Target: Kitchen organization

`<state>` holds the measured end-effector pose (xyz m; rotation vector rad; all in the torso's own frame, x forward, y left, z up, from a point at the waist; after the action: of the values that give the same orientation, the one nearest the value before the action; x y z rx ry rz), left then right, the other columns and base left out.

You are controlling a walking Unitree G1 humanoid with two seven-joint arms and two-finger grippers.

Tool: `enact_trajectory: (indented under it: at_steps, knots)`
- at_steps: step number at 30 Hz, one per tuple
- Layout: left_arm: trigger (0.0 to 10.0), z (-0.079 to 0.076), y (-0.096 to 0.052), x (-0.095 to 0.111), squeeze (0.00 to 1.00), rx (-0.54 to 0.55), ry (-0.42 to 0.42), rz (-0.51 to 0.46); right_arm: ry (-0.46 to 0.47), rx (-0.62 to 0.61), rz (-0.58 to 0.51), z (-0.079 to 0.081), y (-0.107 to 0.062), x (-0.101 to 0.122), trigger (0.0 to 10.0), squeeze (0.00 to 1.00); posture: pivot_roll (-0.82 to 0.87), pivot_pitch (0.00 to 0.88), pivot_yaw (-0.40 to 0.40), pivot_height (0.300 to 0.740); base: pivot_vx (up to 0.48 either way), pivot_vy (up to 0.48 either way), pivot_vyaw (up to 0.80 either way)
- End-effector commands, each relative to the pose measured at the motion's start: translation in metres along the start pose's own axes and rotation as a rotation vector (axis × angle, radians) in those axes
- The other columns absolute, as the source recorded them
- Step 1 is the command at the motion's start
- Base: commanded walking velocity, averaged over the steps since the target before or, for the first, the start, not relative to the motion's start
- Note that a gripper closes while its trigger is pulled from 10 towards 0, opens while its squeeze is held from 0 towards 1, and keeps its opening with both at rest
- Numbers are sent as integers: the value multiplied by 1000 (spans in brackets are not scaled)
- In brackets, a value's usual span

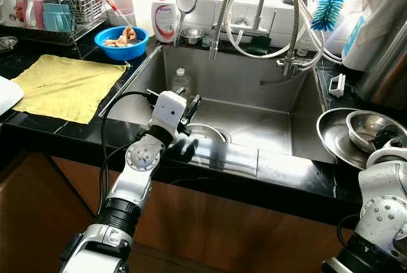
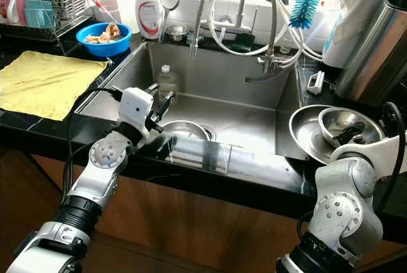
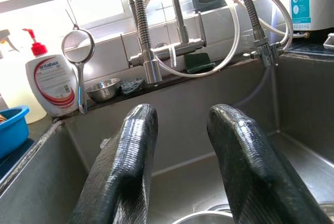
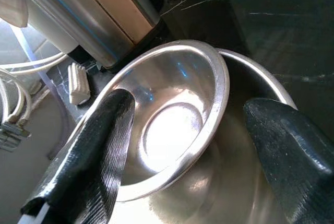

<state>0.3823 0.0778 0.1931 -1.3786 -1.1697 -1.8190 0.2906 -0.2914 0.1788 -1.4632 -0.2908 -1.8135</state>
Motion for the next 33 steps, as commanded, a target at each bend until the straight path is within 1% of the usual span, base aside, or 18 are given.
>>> enact_trajectory:
  at_steps: [1,7,9,16,24,25,26,27,28,29,30,31,32,33]
  knots:
    - [10000,-4,4,4,0,-21,28,-7,-33,-12,14,-2,3,-3,10000,0,49,0,-46,740,0,0,0]
    - [10000,-3,4,3,0,-17,30,-6,-58,-6,16,1,5,-3,10000,0,50,0,-48,740,0,0,0]
    - [10000,-3,4,3,0,-16,31,-5,-85,15,16,5,7,-3,10000,0,51,0,-48,740,0,0,0]
    - [10000,-2,5,3,0,-13,36,-3,-124,17,6,6,11,0,10000,0,51,0,-49,740,0,0,0]
    - [10000,-2,5,3,0,-15,40,-4,-131,27,16,8,14,-1,10000,0,53,0,-50,740,0,0,0]
    - [10000,-2,5,3,0,-16,42,-4,-105,37,34,10,14,-4,10000,0,53,0,-50,740,0,0,0]
    - [10000,-2,5,3,0,-15,42,-3,-95,42,40,11,14,-4,9882,0,53,0,-50,740,0,0,0]
    - [10000,-1,5,3,0,-14,44,-2,-93,44,42,12,14,-5,9373,0,55,0,-49,740,0,0,0]
    - [10000,-1,5,3,0,-14,45,-2,-94,44,42,12,15,-5,9451,0,55,0,-49,740,0,0,0]
    - [10000,0,5,3,0,-13,46,-2,-94,43,41,12,15,-5,9216,0,57,0,-49,740,0,0,0]
    - [10000,0,5,3,0,-13,48,-2,-93,42,41,12,15,-5,6588,0,57,0,-49,740,0,0,0]
    - [10000,1,5,4,0,-12,49,-3,-86,44,43,12,15,-5,4471,0,59,0,-49,740,0,0,0]
    - [10000,1,5,4,0,-12,50,-3,-81,45,45,13,15,-5,4471,0,59,0,-49,740,0,0,0]
    - [10000,1,5,4,0,-11,51,-3,-68,51,50,14,15,-6,0,0,57,0,-48,740,0,0,0]
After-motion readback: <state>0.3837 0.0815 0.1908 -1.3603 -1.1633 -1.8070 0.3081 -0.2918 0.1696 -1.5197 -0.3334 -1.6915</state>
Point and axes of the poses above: a point about 5 cm out from each wrist's last joint towards the gripper, its own y axis pointing out of the wrist towards the gripper, its own x axis along the axis of the wrist's last joint, z = x × y, the point moved 4 cm from there along y, pointing out of the wrist towards the gripper, and after that the axes turned 14 degrees about -y, right-handed, at the moved point
